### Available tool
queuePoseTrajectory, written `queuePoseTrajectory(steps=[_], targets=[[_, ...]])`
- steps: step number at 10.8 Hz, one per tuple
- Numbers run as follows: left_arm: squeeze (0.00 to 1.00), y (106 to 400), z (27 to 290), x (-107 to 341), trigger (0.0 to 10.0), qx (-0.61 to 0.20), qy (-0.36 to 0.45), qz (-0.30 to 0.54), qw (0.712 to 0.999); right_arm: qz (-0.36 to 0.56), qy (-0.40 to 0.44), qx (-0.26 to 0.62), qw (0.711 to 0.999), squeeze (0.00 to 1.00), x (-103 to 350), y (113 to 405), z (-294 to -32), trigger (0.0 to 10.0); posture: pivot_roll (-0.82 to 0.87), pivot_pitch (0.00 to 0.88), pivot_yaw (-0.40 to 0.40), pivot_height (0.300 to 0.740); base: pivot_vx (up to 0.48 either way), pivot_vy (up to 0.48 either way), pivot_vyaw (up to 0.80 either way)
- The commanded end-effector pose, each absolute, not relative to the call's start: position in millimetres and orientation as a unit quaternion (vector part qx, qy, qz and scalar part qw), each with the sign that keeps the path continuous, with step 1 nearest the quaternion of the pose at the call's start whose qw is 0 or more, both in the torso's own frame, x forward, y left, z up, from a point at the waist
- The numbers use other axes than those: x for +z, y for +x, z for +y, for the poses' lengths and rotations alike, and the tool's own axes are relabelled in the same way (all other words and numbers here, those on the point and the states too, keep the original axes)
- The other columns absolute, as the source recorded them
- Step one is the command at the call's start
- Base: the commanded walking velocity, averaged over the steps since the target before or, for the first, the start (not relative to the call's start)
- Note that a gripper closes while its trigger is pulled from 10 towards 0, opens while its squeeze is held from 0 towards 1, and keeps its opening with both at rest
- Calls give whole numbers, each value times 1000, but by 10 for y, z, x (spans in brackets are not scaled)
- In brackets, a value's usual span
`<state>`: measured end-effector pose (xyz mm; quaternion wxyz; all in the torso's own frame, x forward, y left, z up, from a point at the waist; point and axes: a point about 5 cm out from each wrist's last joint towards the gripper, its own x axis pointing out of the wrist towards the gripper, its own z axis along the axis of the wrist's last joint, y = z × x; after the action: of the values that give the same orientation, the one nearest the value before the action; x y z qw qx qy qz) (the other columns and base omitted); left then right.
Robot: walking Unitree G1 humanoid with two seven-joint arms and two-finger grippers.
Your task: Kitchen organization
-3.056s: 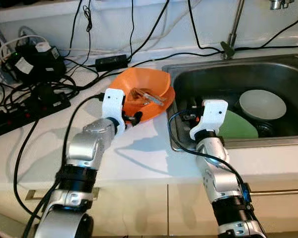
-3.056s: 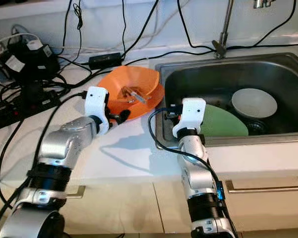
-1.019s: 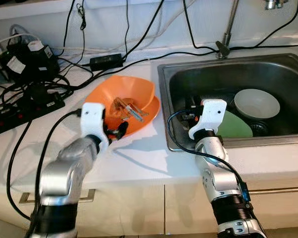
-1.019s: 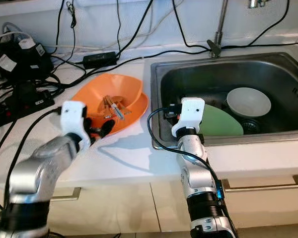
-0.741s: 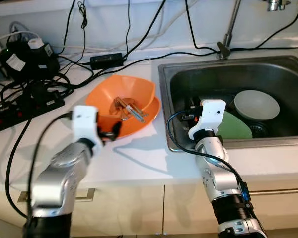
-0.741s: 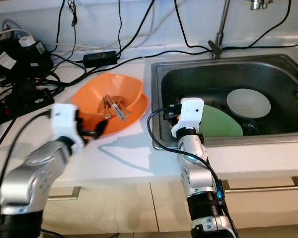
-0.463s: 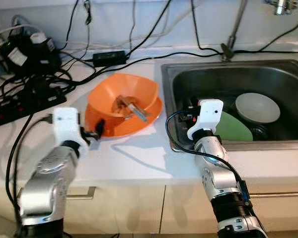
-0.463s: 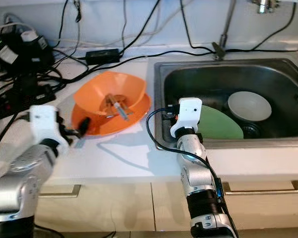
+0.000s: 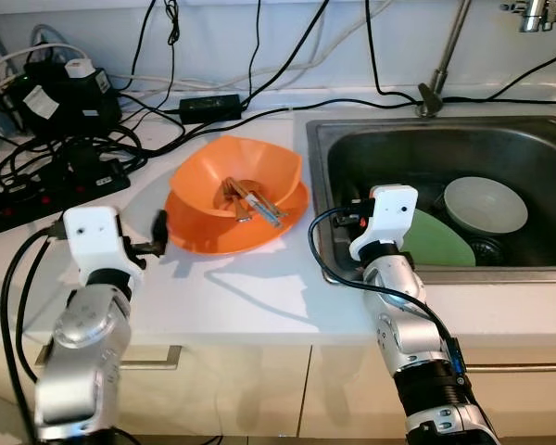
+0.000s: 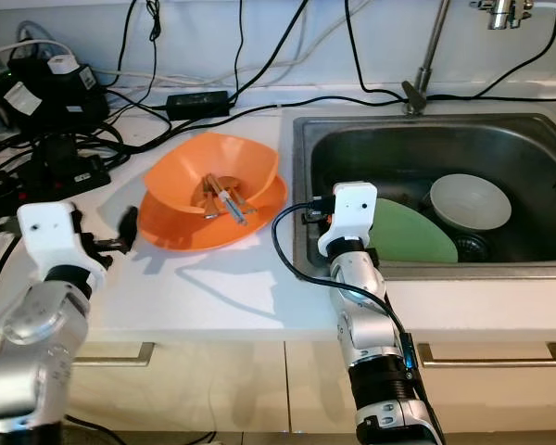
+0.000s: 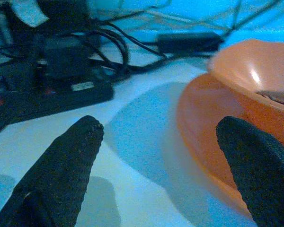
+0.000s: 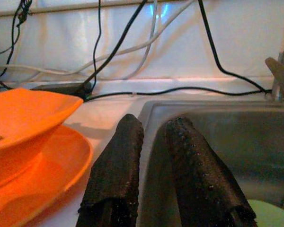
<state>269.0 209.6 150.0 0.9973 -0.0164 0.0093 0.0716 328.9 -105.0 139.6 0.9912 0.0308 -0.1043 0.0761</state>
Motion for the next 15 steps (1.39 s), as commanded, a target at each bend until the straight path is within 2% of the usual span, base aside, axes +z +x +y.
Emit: queuePoseTrajectory(steps=[1, 3, 6, 9, 12, 15], targets=[[0, 2680, 2136, 1477, 10000, 91, -13, -1, 996, -113, 31, 73, 990, 0, 1406, 3270, -1057, 10000, 127, 0, 71, 740, 0, 0, 0], [0, 2730, 2048, 1549, 10000, 100, 31, -84, 991, -141, 9, 55, 988, 0, 1468, 3261, -1145, 10000, 113, 0, 66, 740, 0, 0, 0], [0, 2843, 1817, 1772, 10000, 70, 67, -157, 983, -162, 1, 22, 987, 0, 1505, 3217, -1279, 10000, 100, 0, 72, 740, 0, 0, 0], [0, 3002, 1698, 1865, 10000, 56, 57, -190, 979, -172, 1, 14, 985, 0, 1551, 3251, -1285, 10000, 101, 0, 71, 740, 0, 0, 0], [0, 3131, 1445, 1980, 10000, 15, 49, -222, 974, -186, 5, 7, 982, 0, 1647, 3285, -1292, 10000, 91, 0, 74, 740, 0, 0, 0], [0, 3141, 1419, 1990, 10000, 11, 45, -227, 973, -184, 5, 5, 983, 0, 1638, 3286, -1291, 10000, 93, 0, 75, 740, 0, 0, 0]])
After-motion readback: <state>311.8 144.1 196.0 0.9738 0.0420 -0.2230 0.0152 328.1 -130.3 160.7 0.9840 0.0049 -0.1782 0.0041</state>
